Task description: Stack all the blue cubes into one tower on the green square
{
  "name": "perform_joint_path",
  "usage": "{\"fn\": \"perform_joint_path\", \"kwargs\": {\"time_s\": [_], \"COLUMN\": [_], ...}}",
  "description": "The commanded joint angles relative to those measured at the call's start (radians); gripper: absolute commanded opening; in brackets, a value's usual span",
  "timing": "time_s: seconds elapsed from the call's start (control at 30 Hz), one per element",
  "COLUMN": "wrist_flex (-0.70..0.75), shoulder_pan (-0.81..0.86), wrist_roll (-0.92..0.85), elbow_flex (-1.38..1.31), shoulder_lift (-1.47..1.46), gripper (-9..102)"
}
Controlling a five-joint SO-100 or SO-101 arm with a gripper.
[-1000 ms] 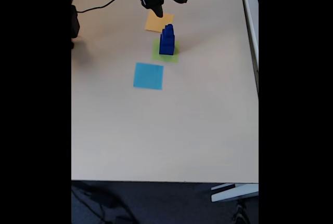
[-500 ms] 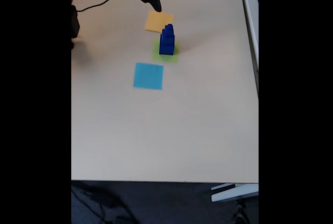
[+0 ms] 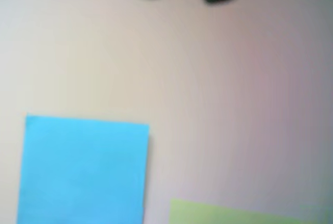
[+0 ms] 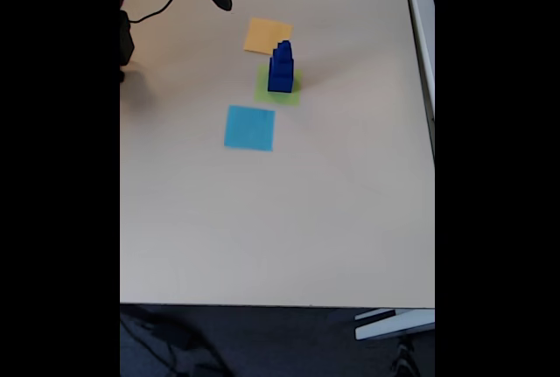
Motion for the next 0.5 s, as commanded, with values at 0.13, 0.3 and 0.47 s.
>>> {"fn": "perform_joint_path", "kwargs": {"time_s": [0.13,0.3,0.47], "wrist_flex": [-0.002,-0.005,-0.048], "shoulder_pan": [0.035,0.061,0.067], "wrist_roll": [0.037,0.017,0.017], "elbow_flex": [0.290,0.403,0.572], "shoulder_lift": [0.310,0.419,0.557], "gripper": [0,0,0]}}
